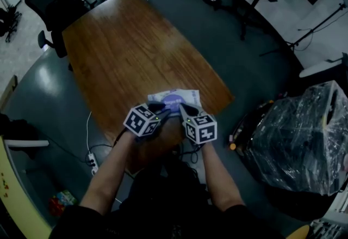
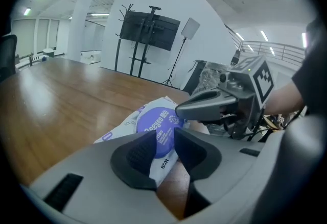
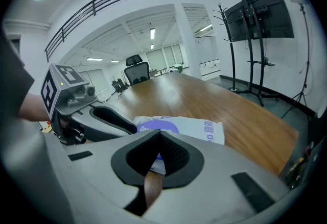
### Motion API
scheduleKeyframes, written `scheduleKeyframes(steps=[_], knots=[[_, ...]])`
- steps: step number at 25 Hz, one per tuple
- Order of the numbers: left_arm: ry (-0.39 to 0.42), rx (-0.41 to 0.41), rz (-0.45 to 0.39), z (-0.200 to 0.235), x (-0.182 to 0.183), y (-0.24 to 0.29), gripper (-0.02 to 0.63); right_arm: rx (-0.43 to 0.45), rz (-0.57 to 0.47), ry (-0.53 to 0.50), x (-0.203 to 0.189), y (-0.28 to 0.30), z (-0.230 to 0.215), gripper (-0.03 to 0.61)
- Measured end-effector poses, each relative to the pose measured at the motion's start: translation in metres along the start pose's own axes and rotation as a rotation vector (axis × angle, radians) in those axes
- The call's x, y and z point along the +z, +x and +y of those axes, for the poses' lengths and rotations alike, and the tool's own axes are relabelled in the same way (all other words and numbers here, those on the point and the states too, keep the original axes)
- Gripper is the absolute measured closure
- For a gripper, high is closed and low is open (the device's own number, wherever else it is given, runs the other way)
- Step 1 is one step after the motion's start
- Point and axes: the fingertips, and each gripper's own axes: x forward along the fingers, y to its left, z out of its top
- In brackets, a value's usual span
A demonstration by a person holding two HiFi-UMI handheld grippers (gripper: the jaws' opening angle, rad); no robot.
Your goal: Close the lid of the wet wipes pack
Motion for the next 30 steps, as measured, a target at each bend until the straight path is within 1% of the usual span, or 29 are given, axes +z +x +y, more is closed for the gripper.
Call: scheduleKeyframes(steps=[1, 4, 7, 9, 13, 17, 19, 23, 26, 30], knots=[[0.002, 0.013, 0.003, 0.001, -0.001, 0.000, 0.503, 0.002, 0.011, -0.006, -0.003, 0.002, 0.001, 0.569], [0.008, 0.055, 0.008, 0.006, -0.002, 0.002, 0.546, 0.005, 0.048, -0.027, -0.012, 0.005, 0.002, 0.569], [0.009, 0.102, 0.012, 0.013, -0.006, 0.005, 0.577, 0.003, 0.077, -0.043, -0.017, 0.009, 0.001, 0.569], [0.013, 0.140, 0.017, 0.018, -0.008, 0.005, 0.611, 0.010, 0.092, -0.053, -0.019, 0.012, 0.001, 0.569], [0.011, 0.191, 0.015, 0.019, -0.009, 0.005, 0.612, 0.041, 0.097, -0.058, -0.019, 0.013, 0.001, 0.569], [-0.007, 0.239, 0.000, 0.021, -0.006, 0.001, 0.612, 0.061, 0.069, -0.054, -0.017, 0.010, -0.001, 0.569], [-0.013, 0.282, -0.035, 0.023, 0.002, -0.012, 0.612, 0.072, 0.034, -0.045, -0.012, 0.003, 0.000, 0.569], [-0.015, 0.328, -0.166, 0.013, 0.027, -0.049, 0.612, 0.093, -0.062, 0.002, 0.000, -0.023, 0.000, 0.569], [-0.020, 0.323, -0.256, -0.007, 0.040, -0.075, 0.612, 0.089, -0.121, 0.002, 0.006, -0.045, 0.007, 0.569], [-0.003, 0.309, -0.324, -0.047, 0.031, -0.111, 0.612, 0.074, -0.195, 0.002, 0.003, -0.081, 0.034, 0.569]])
